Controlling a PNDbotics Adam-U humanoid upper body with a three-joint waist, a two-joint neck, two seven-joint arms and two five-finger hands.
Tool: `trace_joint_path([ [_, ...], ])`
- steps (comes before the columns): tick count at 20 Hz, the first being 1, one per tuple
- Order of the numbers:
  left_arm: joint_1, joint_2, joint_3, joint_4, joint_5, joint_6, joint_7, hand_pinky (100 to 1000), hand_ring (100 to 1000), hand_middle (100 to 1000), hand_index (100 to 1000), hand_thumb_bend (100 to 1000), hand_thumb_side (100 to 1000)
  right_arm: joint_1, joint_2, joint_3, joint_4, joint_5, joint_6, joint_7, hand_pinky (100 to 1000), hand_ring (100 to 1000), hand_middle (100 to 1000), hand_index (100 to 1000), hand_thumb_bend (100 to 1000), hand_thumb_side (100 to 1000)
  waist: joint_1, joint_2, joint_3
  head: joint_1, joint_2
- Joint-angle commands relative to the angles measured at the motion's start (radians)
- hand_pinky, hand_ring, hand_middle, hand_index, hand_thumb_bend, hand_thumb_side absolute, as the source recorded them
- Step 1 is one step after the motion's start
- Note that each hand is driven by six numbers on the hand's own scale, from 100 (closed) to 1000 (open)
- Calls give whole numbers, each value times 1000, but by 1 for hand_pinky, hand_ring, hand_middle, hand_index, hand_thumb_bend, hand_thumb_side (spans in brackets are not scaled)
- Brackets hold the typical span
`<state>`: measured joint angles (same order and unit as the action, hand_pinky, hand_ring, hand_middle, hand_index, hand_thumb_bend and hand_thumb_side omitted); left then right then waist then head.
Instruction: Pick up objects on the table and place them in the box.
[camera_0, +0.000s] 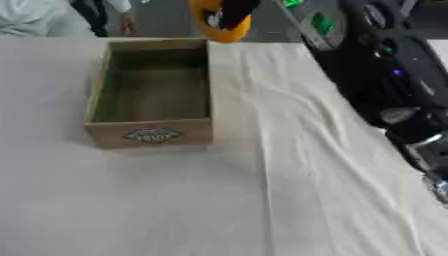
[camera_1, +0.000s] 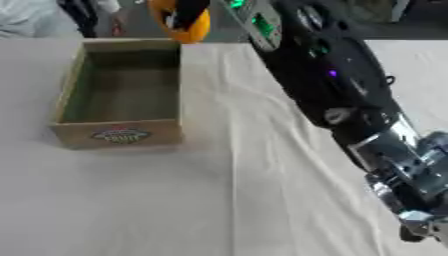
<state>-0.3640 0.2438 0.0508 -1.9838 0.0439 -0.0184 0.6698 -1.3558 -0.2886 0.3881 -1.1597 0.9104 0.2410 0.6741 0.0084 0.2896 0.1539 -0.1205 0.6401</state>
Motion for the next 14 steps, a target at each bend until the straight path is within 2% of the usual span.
trace_joint_path([
  [1,-17,3,-3,-16,4,-1,-6,641,718,649,855,100,913,-31,45,-15,20,29,6,-34,720,725,335,440,100,280,1,-24,9,-11,-9],
  [7,-24,-1,-6,-16,6,-3,-11,641,719,650,855,100,913,-22,125,-20,96,55,14,-109,719,721,328,438,100,281,-2,-17,30,-26,-17],
  [14,-31,-4,-8,-16,8,-4,-13,641,719,649,855,100,913,3,185,-26,181,81,4,-182,714,721,324,436,100,283,-6,-9,41,-36,-23],
])
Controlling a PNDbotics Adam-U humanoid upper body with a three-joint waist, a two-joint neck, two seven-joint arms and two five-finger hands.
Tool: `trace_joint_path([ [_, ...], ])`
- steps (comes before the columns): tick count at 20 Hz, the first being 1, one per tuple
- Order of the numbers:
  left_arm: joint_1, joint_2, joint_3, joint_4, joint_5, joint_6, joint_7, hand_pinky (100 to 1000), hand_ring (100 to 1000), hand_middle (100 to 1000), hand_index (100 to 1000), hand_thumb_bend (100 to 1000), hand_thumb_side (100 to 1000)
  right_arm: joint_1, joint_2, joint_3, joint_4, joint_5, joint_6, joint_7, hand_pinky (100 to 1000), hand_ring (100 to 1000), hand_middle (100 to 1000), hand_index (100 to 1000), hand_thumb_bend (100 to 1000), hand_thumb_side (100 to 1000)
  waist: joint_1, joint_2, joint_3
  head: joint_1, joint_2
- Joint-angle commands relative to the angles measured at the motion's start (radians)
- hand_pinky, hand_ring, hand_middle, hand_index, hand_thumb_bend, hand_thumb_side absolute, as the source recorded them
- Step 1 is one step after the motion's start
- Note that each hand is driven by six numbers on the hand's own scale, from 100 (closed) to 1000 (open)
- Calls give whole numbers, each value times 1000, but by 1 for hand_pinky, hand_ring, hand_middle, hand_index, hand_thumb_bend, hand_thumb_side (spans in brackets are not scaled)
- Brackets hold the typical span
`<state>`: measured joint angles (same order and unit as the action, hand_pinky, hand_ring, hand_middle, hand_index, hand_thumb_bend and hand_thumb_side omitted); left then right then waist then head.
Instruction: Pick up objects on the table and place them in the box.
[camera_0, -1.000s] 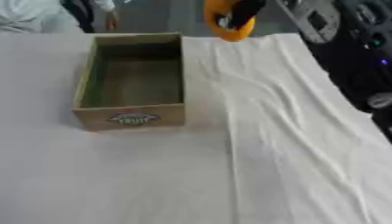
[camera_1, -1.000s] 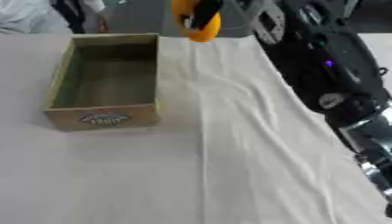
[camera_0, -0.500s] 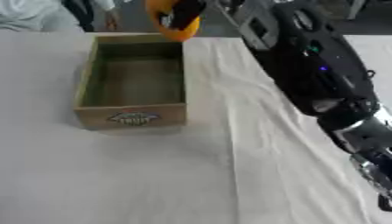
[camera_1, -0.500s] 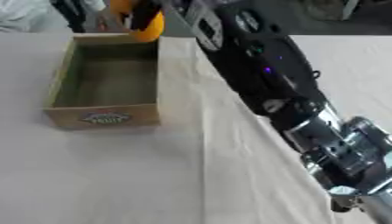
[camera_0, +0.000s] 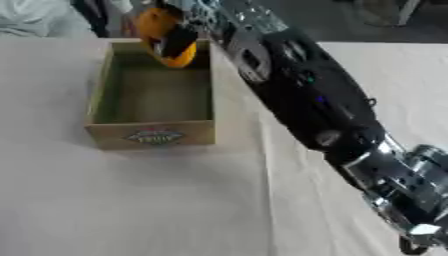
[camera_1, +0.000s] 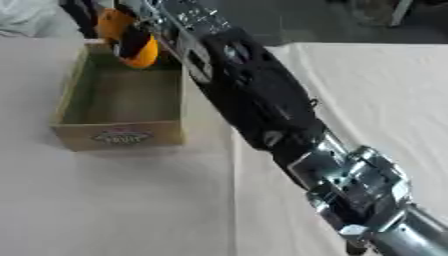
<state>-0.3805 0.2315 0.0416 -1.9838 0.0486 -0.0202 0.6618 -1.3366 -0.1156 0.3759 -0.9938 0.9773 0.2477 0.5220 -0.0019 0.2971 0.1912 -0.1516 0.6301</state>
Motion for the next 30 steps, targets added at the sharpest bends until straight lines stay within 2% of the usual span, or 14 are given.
trace_joint_path([
  [1,-14,7,1,-16,3,-2,-5,641,719,649,855,100,914,-12,18,-17,28,16,-4,-45,714,722,323,436,100,283,4,-15,5,-5,-14],
  [8,-16,5,0,-16,5,-2,-6,641,719,649,855,100,914,4,48,-47,120,43,-16,-134,715,727,329,443,100,280,4,-9,10,-11,-17],
  [9,-16,5,0,-16,5,-2,-6,640,719,649,855,100,913,6,52,-49,131,45,-19,-139,721,743,357,470,100,245,4,-9,10,-11,-17],
  [11,-16,4,0,-16,5,-1,-6,641,719,648,855,100,913,9,58,-53,149,45,-29,-140,733,777,409,517,100,273,5,-8,10,-11,-17],
  [12,-16,4,0,-16,5,-1,-6,641,719,648,855,100,913,10,60,-53,156,44,-35,-135,733,777,409,517,100,273,5,-7,10,-11,-16],
  [13,-16,4,0,-16,5,-1,-6,641,719,648,855,100,913,12,62,-53,163,44,-41,-127,745,801,472,582,100,271,5,-7,10,-11,-16],
  [15,-16,4,0,-16,5,-1,-6,641,719,648,855,100,912,14,65,-51,174,46,-55,-106,756,820,524,641,100,271,4,-7,10,-11,-17],
  [18,-17,3,1,-16,5,-1,-5,641,720,648,854,100,912,17,66,-50,189,65,-76,-58,783,858,635,710,100,177,4,-6,10,-10,-17],
  [20,-17,3,1,-16,5,-2,-5,641,720,648,854,100,913,19,66,-54,197,78,-84,-28,792,871,673,738,100,146,3,-5,9,-9,-17],
  [21,-17,2,1,-16,5,-1,-5,641,720,648,854,100,912,19,66,-56,200,84,-86,-15,806,889,720,781,100,149,4,-5,9,-9,-17],
  [23,-17,2,1,-16,5,-1,-5,641,720,648,854,100,912,20,64,-59,206,97,-90,9,817,906,760,822,100,169,4,-5,8,-7,-17],
  [30,-18,2,1,-16,6,-1,-5,641,719,648,854,100,914,15,54,-70,202,135,-83,54,829,926,801,917,100,239,6,-8,5,-4,-16],
])
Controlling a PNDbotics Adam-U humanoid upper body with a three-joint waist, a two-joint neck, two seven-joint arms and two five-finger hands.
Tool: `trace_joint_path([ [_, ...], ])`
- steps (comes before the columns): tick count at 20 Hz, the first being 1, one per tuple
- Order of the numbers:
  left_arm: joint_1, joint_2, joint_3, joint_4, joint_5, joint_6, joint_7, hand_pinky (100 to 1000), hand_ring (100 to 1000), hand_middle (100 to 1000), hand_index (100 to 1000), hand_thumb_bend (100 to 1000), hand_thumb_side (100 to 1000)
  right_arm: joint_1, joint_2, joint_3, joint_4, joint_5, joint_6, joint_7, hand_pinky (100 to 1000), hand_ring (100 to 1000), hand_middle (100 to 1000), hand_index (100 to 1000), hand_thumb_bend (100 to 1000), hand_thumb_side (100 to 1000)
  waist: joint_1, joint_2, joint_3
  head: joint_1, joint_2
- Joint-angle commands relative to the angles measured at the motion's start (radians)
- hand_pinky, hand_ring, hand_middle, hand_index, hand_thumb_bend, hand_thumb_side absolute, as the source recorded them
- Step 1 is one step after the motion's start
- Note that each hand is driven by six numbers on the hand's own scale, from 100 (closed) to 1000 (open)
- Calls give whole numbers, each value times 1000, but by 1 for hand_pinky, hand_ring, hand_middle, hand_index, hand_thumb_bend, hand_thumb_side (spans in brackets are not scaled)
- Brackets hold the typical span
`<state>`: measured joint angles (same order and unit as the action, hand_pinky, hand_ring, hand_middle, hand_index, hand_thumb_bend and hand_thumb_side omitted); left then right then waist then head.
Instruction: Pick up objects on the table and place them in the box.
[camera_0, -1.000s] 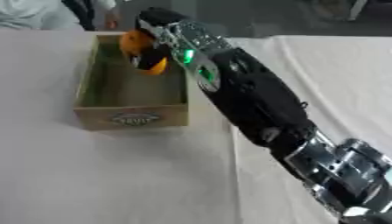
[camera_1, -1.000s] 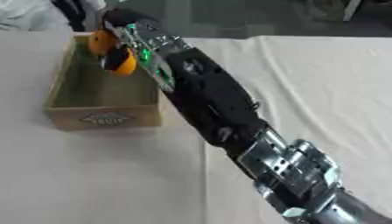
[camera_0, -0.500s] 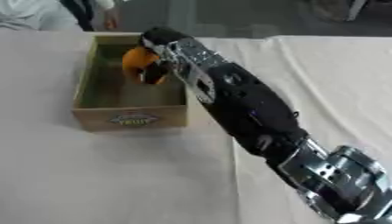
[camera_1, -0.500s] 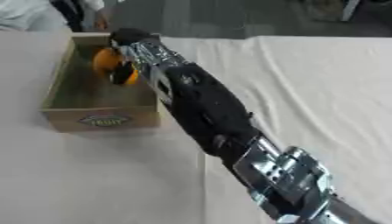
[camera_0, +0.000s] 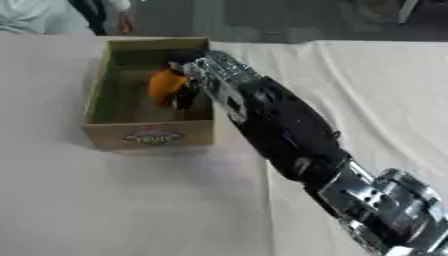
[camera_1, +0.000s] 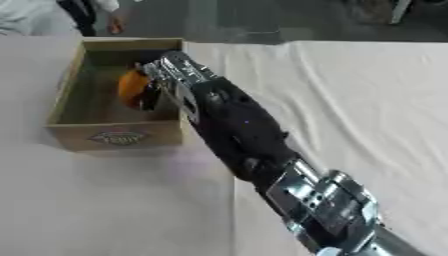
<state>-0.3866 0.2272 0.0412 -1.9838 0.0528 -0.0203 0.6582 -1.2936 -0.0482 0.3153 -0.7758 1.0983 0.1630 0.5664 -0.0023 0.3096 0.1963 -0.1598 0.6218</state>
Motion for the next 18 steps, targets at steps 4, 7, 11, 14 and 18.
trace_joint_path([
  [4,-10,6,1,-16,2,-1,-2,641,719,648,854,100,914,-37,-25,-12,-32,21,10,17,834,933,812,956,100,275,8,-25,-4,5,-6],
  [7,-10,7,1,-16,2,0,-2,641,719,648,854,100,915,-47,-37,-10,-49,29,13,23,838,939,824,985,100,328,8,-28,-6,7,-7],
  [11,-8,7,2,-16,2,0,-2,641,719,648,853,100,915,-60,-56,-18,-75,33,24,29,841,946,837,1000,100,376,8,-32,-8,9,-5],
  [14,-6,8,2,-16,2,0,-1,641,719,648,853,100,915,-72,-71,-21,-93,38,28,41,843,949,846,1000,213,420,8,-36,-11,12,-4],
  [18,-3,9,2,-16,1,1,-1,641,719,647,853,100,915,-85,-90,-24,-117,34,29,66,849,959,866,1000,432,471,8,-40,-16,14,-2],
])
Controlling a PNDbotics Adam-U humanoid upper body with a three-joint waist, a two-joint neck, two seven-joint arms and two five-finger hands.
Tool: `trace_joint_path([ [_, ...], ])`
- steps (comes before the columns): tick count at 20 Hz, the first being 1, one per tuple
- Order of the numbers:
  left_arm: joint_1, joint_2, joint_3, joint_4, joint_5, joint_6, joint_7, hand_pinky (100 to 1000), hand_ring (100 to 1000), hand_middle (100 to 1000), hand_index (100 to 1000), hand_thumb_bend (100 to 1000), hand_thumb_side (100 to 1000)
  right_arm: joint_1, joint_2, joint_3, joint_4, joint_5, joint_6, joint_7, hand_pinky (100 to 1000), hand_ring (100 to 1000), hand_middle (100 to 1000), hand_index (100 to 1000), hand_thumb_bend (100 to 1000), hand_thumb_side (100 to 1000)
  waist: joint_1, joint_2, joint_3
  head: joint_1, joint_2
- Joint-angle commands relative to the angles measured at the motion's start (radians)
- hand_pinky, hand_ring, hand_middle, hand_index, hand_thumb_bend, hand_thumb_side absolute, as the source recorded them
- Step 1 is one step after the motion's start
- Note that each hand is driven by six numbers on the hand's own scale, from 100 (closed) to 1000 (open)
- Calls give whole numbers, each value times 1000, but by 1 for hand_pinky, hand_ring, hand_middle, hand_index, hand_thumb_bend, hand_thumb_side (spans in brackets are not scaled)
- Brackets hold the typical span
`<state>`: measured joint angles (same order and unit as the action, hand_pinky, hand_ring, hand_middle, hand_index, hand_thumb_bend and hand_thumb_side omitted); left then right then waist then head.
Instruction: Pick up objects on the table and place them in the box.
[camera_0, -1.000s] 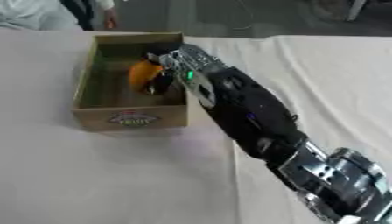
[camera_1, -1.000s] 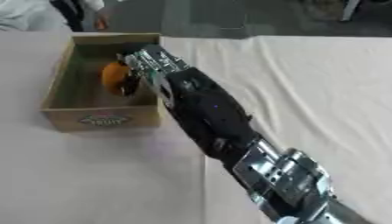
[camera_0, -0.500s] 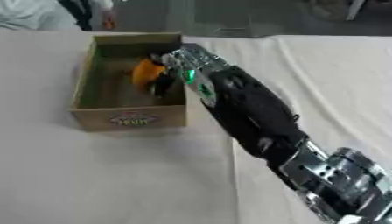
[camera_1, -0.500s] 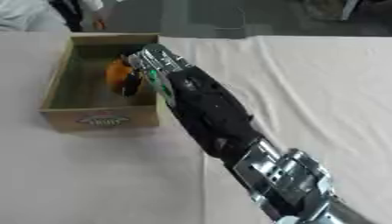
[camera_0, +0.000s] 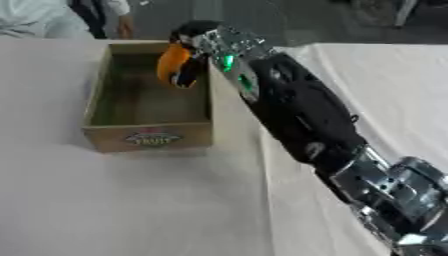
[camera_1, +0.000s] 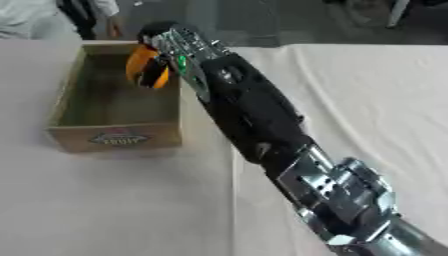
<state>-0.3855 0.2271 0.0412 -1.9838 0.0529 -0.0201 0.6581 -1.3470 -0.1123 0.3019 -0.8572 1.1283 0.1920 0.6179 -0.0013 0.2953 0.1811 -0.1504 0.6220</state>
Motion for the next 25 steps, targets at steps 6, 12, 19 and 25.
trace_joint_path([
  [6,-6,7,1,-16,2,1,-2,640,718,647,853,100,915,-24,-20,-10,-26,10,-1,38,850,964,872,1000,523,494,7,-24,3,0,-8],
  [12,-8,7,1,-16,3,2,-2,638,718,643,853,100,914,-16,-9,-5,-9,18,-11,28,857,973,883,1000,641,499,7,-18,8,-3,-12],
  [19,-2,10,5,-16,1,3,1,639,717,642,853,100,916,-19,-69,8,-145,-28,-5,17,857,966,871,1000,564,564,2,-24,1,5,-6],
  [25,5,13,9,-16,-3,3,6,639,717,642,852,100,916,20,-194,18,-424,-145,50,37,859,956,852,1000,511,674,3,-34,-12,21,-2],
])
